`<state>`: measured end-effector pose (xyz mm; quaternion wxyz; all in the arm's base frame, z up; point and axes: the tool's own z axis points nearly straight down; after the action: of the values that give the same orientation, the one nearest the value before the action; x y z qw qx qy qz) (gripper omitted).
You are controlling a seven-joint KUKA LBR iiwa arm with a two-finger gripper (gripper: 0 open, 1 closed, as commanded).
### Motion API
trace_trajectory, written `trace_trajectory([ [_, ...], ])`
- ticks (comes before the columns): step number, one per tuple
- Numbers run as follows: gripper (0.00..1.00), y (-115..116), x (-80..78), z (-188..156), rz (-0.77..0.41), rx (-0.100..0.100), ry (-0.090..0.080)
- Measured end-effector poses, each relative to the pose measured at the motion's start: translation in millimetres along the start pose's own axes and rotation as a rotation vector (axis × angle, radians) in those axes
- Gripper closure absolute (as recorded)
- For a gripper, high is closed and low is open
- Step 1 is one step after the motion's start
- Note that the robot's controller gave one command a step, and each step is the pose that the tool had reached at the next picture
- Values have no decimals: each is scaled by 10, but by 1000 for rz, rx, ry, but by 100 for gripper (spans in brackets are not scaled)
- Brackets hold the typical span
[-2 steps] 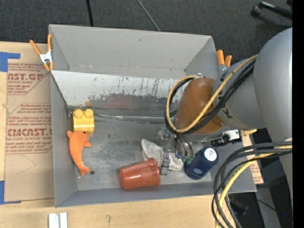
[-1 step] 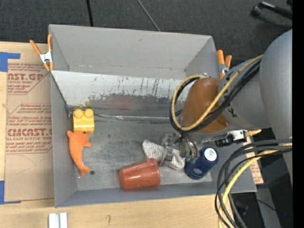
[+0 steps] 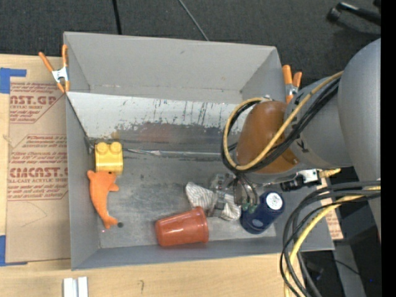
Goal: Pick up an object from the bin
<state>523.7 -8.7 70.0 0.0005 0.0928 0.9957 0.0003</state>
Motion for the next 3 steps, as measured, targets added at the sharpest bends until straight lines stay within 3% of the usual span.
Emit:
trace_trajectory([
  [3,100,4,4,-112,0,0,1],
])
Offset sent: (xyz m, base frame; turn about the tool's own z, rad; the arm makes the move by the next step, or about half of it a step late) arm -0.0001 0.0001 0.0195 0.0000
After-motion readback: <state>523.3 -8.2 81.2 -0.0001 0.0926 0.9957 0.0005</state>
